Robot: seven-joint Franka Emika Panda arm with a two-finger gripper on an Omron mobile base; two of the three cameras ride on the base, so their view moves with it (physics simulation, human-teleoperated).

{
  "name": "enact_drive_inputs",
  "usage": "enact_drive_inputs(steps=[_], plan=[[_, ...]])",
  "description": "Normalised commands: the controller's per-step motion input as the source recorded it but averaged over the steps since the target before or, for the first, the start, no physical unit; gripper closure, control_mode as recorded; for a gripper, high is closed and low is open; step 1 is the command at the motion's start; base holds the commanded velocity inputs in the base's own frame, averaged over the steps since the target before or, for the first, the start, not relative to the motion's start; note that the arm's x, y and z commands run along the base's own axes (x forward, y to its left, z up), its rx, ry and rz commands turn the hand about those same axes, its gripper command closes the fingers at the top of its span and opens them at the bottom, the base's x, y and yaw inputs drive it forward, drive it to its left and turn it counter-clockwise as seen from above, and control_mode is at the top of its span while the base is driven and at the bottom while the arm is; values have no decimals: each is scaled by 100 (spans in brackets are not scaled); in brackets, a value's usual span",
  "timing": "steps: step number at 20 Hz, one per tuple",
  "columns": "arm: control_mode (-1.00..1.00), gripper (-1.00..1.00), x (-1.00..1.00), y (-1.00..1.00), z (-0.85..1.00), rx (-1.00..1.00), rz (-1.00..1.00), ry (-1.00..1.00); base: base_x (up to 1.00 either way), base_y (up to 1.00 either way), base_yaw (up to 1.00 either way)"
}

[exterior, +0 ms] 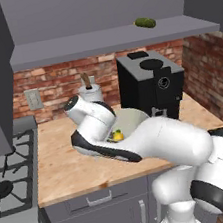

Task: Pick the lemon from the cabinet and place it in the bowl. Then pick the bowl and place it in the sink. Then turn on the sink facuet.

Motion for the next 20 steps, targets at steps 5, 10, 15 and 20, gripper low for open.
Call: enact_drive_inputs(steps=[5,10,15,20], plan=[[-100,100,-99,-24,100,-1,43,-5,0,0,0],[-100,100,-98,-31,100,16,28,2,0,0,0],[-100,100,-80,-48,100,26,21,5,0,0,0],[-100,100,-36,-26,82,14,14,4,0,0,0]])
